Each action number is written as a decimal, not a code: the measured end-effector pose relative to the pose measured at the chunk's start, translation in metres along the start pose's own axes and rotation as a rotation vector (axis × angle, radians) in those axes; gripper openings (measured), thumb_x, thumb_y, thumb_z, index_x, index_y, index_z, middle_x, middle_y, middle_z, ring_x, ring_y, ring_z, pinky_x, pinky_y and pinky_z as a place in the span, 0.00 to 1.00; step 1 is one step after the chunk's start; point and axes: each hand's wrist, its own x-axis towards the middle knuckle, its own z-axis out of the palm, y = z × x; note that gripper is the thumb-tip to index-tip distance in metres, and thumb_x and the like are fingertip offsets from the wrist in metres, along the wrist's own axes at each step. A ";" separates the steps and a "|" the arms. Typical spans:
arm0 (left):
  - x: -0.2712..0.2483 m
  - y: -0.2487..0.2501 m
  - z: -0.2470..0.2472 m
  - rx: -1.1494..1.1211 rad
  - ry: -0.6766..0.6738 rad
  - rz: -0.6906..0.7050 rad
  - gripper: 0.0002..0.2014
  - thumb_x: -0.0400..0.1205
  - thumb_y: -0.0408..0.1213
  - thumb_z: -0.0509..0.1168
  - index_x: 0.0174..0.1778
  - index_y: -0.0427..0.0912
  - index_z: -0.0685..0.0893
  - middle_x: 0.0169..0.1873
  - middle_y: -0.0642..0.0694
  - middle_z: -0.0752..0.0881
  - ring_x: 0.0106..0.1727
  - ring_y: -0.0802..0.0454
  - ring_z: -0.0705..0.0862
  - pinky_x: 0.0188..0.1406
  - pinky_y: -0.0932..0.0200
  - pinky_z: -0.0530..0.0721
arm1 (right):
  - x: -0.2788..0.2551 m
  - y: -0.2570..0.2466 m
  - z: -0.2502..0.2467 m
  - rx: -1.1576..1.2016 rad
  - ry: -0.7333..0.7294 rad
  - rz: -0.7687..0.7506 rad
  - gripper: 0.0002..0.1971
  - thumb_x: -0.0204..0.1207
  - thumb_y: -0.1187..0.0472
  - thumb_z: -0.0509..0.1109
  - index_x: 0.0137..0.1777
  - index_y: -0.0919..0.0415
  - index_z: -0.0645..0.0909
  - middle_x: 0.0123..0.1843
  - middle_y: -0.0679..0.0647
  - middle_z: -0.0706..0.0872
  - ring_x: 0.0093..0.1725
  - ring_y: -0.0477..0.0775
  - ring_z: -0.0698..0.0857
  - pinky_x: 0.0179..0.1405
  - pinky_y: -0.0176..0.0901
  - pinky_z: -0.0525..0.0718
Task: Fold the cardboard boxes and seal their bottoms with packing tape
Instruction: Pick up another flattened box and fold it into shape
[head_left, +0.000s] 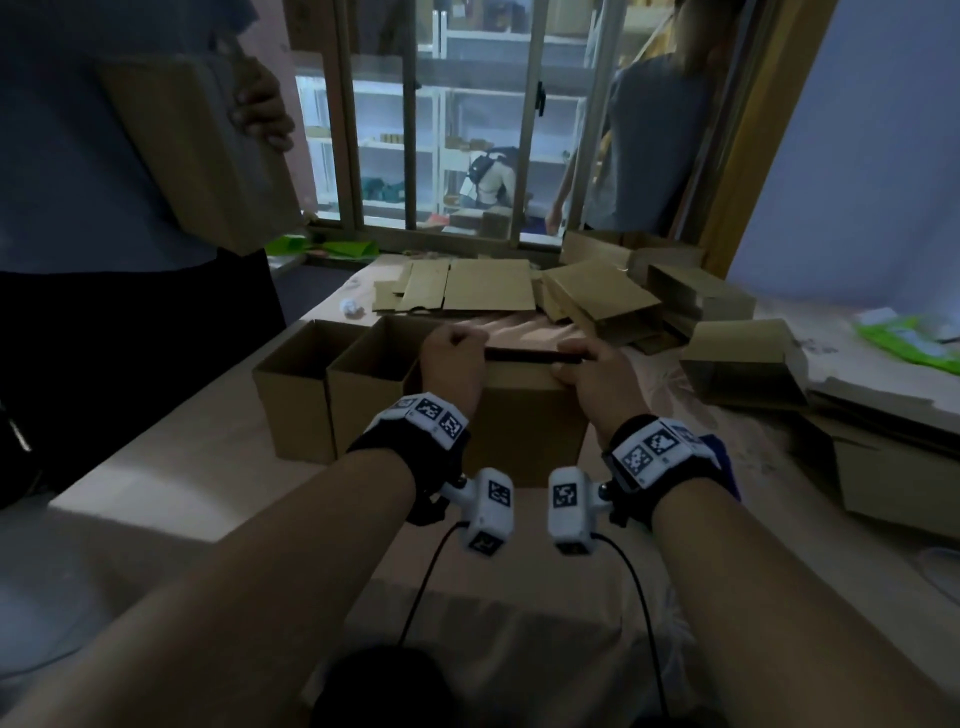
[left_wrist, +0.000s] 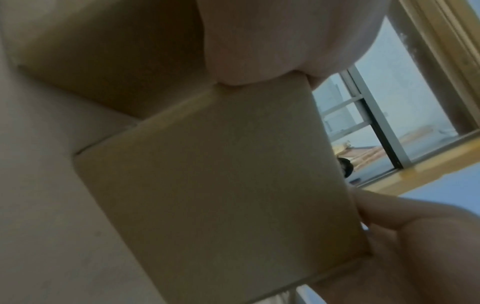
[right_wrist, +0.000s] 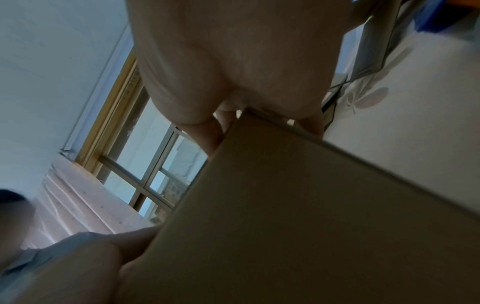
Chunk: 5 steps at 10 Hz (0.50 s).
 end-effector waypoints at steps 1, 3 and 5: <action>0.009 -0.005 0.004 -0.038 -0.057 -0.044 0.19 0.83 0.26 0.63 0.71 0.36 0.76 0.60 0.41 0.87 0.49 0.55 0.86 0.40 0.70 0.83 | -0.003 0.007 -0.005 0.061 -0.002 -0.020 0.11 0.75 0.61 0.76 0.57 0.56 0.88 0.55 0.49 0.87 0.56 0.49 0.84 0.56 0.41 0.81; 0.013 -0.006 0.000 -0.177 -0.128 -0.181 0.22 0.86 0.27 0.56 0.76 0.49 0.72 0.65 0.50 0.83 0.58 0.55 0.80 0.59 0.60 0.82 | -0.003 0.012 -0.001 0.113 0.108 -0.006 0.04 0.75 0.53 0.75 0.46 0.50 0.91 0.47 0.46 0.89 0.52 0.51 0.86 0.54 0.46 0.85; 0.008 -0.005 0.001 -0.131 -0.103 -0.202 0.18 0.82 0.33 0.59 0.67 0.35 0.82 0.64 0.35 0.85 0.57 0.43 0.83 0.62 0.46 0.82 | -0.006 0.006 0.007 0.254 0.153 0.130 0.05 0.77 0.60 0.73 0.50 0.52 0.85 0.50 0.51 0.85 0.53 0.54 0.83 0.51 0.49 0.85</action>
